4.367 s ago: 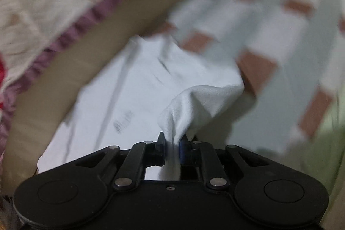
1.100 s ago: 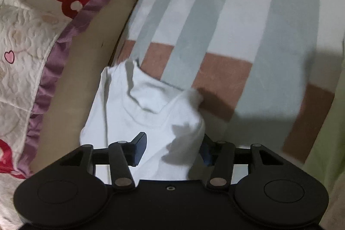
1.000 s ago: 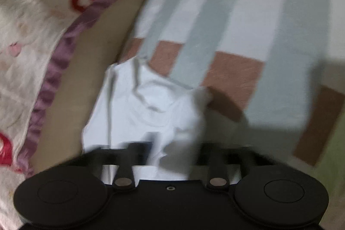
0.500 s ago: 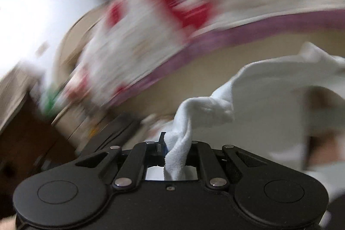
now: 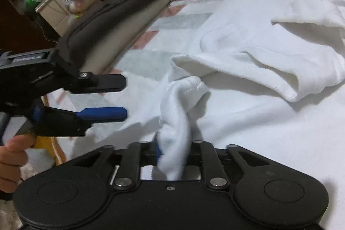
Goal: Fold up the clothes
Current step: 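Grasp and lift the shirt cloth with the right gripper while the left gripper pinches cloth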
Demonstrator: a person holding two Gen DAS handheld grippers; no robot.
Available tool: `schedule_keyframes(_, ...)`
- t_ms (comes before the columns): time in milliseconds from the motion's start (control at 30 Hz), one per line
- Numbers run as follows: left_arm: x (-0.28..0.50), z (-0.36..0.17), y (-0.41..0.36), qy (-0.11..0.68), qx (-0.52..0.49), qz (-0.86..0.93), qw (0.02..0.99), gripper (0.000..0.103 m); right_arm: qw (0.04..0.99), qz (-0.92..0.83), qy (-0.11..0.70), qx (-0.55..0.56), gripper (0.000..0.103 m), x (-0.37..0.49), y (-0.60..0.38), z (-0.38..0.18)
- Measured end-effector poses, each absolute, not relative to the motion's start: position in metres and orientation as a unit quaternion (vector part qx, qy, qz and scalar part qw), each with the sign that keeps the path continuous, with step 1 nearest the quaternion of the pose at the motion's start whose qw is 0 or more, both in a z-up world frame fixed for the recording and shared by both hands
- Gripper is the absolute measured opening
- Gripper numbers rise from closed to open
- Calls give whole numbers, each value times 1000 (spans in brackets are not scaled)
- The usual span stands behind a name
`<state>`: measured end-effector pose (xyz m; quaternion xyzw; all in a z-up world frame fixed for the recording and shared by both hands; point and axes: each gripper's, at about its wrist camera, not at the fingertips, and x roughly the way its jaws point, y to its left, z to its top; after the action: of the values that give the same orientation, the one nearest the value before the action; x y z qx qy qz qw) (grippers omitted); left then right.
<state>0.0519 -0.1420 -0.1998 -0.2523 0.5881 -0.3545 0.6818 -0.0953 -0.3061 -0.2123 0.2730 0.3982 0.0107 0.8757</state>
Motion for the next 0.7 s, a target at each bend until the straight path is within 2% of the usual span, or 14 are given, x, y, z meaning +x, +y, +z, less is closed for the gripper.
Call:
schedule_keyframes(67,45,-190,-156,582,-219,-375,688,48,858,29,436,268,34,-93,-308,-197)
schedule_keyframes(167,33,-182,-161,579,-182,-391,692,48,836,79,486,242,34,-105,-312,-149)
schedule_keyframes(200,29,-180,-163,578,-170,-396,693,48,831,81,503,222,38,-114,-315,-127)
schedule_keyframes(233,25,-178,-164,577,-161,-403,692,48,826,81,520,201,42,-123,-318,-104)
schedule_keyframes(333,12,-176,-168,576,-124,-407,698,49,805,48,581,107,47,-144,-336,-47)
schedule_keyframes(433,1,-178,-175,557,-19,-365,745,51,779,6,627,15,55,-159,-357,-11)
schedule_keyframes(567,-1,-184,-180,548,-5,-372,749,52,771,-34,635,30,55,-166,-385,-21)
schedule_keyframes(700,-12,-182,-200,510,52,-401,759,58,815,-3,572,92,55,-184,-384,-73)
